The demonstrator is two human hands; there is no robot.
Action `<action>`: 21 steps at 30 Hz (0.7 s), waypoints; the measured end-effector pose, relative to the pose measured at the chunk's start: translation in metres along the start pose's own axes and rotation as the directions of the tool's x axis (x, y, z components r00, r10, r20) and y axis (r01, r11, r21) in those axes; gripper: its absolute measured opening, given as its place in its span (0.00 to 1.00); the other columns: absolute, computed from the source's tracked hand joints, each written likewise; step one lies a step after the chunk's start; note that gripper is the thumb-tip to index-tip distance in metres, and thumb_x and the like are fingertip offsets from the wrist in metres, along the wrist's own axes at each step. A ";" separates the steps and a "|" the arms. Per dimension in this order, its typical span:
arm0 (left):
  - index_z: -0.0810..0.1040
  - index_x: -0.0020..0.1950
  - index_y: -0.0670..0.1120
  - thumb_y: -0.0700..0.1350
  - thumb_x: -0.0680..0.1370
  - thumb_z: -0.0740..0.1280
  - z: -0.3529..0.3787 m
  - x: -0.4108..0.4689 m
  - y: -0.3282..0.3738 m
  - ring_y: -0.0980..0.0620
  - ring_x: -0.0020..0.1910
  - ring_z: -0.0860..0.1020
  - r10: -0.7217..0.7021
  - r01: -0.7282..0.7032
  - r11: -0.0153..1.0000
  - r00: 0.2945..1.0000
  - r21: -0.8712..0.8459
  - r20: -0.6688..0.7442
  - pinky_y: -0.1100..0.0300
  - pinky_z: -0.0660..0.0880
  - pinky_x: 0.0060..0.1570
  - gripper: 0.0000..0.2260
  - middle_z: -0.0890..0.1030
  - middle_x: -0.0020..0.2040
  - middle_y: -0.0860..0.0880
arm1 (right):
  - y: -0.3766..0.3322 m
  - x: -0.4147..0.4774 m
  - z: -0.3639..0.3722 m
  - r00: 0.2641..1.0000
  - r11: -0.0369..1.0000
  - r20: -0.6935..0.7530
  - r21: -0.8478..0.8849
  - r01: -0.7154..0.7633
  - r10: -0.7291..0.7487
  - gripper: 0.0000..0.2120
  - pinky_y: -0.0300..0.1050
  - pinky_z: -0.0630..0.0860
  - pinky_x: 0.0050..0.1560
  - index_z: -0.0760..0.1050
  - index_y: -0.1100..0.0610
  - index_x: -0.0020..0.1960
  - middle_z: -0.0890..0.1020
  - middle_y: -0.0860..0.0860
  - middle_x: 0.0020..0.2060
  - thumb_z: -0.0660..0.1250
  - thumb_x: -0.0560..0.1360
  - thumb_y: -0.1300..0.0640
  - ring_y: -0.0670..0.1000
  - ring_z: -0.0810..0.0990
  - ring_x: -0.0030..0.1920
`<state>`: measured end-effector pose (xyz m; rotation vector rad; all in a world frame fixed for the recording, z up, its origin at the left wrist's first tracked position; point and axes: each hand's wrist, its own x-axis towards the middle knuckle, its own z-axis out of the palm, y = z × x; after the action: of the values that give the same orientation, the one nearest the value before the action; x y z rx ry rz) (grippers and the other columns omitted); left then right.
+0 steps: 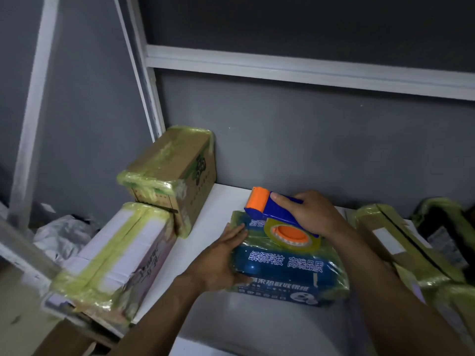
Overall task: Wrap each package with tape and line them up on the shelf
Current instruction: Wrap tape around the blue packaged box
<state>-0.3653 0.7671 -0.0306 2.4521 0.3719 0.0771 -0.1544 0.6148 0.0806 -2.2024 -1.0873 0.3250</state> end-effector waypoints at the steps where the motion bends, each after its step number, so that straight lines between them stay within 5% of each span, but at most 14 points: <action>1: 0.47 0.83 0.60 0.61 0.69 0.79 0.003 0.003 0.006 0.73 0.76 0.39 0.018 -0.018 1.000 1.000 0.012 0.009 0.72 0.49 0.73 0.53 0.44 0.80 0.68 | 0.001 -0.001 -0.001 1.000 1.000 0.003 -0.009 -0.005 0.005 0.35 0.43 0.74 0.36 0.81 0.56 0.38 0.84 0.44 0.31 0.60 0.73 0.23 0.41 0.83 0.31; 4: 0.44 0.82 0.62 0.64 0.70 0.77 0.011 0.007 0.017 0.79 0.70 0.35 0.043 -0.043 0.999 0.999 0.022 0.027 0.75 0.49 0.69 0.52 0.44 0.79 0.70 | 0.008 -0.006 -0.004 0.999 0.999 0.034 -0.010 -0.032 0.032 0.36 0.45 0.78 0.40 0.82 0.57 0.40 0.85 0.48 0.32 0.59 0.72 0.24 0.44 0.83 0.32; 7: 0.45 0.82 0.62 0.66 0.67 0.77 0.012 0.002 0.013 0.73 0.74 0.41 0.008 -0.007 1.000 0.999 0.029 -0.031 0.75 0.48 0.68 0.53 0.49 0.78 0.70 | 0.016 -0.009 -0.010 0.999 0.999 0.019 0.039 -0.034 0.033 0.37 0.45 0.73 0.37 0.81 0.59 0.37 0.84 0.49 0.30 0.59 0.72 0.24 0.44 0.82 0.30; 12: 0.55 0.82 0.57 0.62 0.66 0.80 -0.005 -0.011 -0.001 0.68 0.75 0.49 -0.048 0.053 0.998 0.990 0.030 -0.129 0.75 0.45 0.69 0.51 0.57 0.73 0.69 | 0.012 -0.007 -0.010 0.998 0.999 0.057 0.027 -0.025 0.024 0.34 0.42 0.70 0.35 0.79 0.54 0.33 0.83 0.45 0.28 0.61 0.71 0.23 0.42 0.81 0.28; 15: 0.65 0.79 0.58 0.68 0.63 0.79 -0.012 -0.015 -0.004 0.71 0.73 0.57 -0.077 0.070 0.996 0.988 -0.055 -0.135 0.76 0.55 0.69 0.49 0.63 0.73 0.69 | 0.005 0.000 -0.001 0.995 0.999 0.092 0.009 -0.050 0.049 0.40 0.42 0.71 0.35 0.79 0.57 0.32 0.83 0.48 0.27 0.60 0.67 0.18 0.44 0.82 0.27; 18: 0.78 0.68 0.60 0.75 0.68 0.71 -0.017 -0.017 -0.003 0.69 0.66 0.72 -0.155 0.101 0.965 0.965 -0.242 -0.214 0.67 0.74 0.63 0.33 0.73 0.67 0.71 | -0.001 0.005 0.003 0.991 0.994 0.124 -0.099 -0.038 0.051 0.41 0.42 0.70 0.33 0.77 0.57 0.31 0.81 0.50 0.25 0.59 0.65 0.16 0.44 0.79 0.24; 21: 0.85 0.53 0.63 0.61 0.81 0.64 -0.024 -0.013 0.011 0.69 0.57 0.78 -0.262 0.081 0.864 0.916 -0.497 -0.305 0.72 0.74 0.53 0.11 0.83 0.54 0.68 | -0.007 0.008 0.000 0.990 0.993 0.137 -0.116 -0.003 0.019 0.41 0.41 0.71 0.34 0.79 0.57 0.33 0.82 0.48 0.27 0.59 0.66 0.17 0.43 0.81 0.26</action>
<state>-0.3790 0.7695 -0.0046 1.8961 0.6531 0.4947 -0.1534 0.6239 0.0856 -2.3175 -1.1948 0.4342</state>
